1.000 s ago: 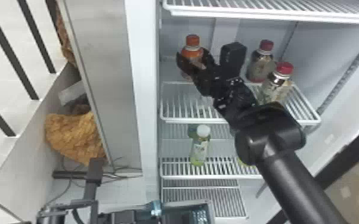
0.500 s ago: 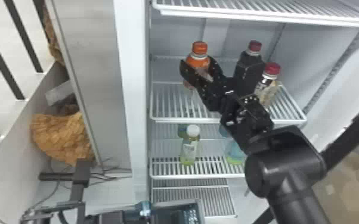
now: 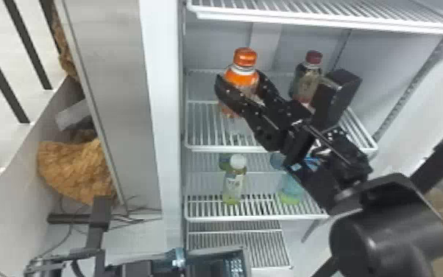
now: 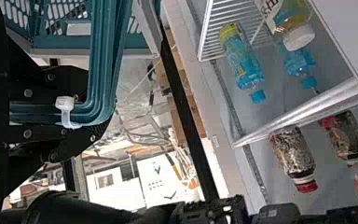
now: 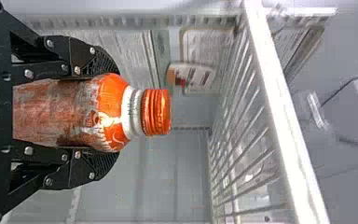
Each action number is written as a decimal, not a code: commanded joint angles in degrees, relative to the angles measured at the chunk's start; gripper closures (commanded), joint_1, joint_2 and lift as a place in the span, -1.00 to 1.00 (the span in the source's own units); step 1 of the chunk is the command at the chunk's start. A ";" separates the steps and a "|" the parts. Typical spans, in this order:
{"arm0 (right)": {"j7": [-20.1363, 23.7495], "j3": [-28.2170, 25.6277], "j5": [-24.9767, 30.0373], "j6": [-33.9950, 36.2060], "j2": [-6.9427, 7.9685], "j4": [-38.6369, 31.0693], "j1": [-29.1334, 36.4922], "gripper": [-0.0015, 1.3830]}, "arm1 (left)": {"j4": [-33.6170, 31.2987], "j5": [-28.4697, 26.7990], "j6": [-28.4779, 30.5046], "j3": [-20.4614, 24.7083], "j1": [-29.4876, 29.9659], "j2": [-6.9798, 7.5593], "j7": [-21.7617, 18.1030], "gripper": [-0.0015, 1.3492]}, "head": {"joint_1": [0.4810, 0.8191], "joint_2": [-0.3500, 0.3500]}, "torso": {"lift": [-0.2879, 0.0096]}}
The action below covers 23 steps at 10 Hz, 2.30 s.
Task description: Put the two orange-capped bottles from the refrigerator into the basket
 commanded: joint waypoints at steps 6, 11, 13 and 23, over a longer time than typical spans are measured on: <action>5.82 -7.72 -3.46 17.73 -0.33 -27.92 20.37 0.40 | 0.00 -0.12 0.00 0.57 0.21 -0.24 -0.01 0.79 | 0.27 -0.40 | 0.67; 13.38 -17.55 -1.40 39.25 1.51 -46.62 35.98 0.40 | 0.00 -0.35 -0.14 1.14 0.63 -0.15 -0.18 0.79 | 0.27 -0.53 | 0.67; 17.25 -19.72 -0.03 47.26 1.25 -46.88 39.07 0.38 | 0.00 -0.57 -0.28 1.26 0.63 -0.15 -0.18 0.79 | 0.27 -0.62 | 0.67; 29.20 -12.64 0.54 65.26 -2.35 -34.95 30.78 0.38 | 0.00 -0.69 -0.28 0.57 -0.07 -0.15 -0.62 0.79 | 0.27 -0.58 | 0.67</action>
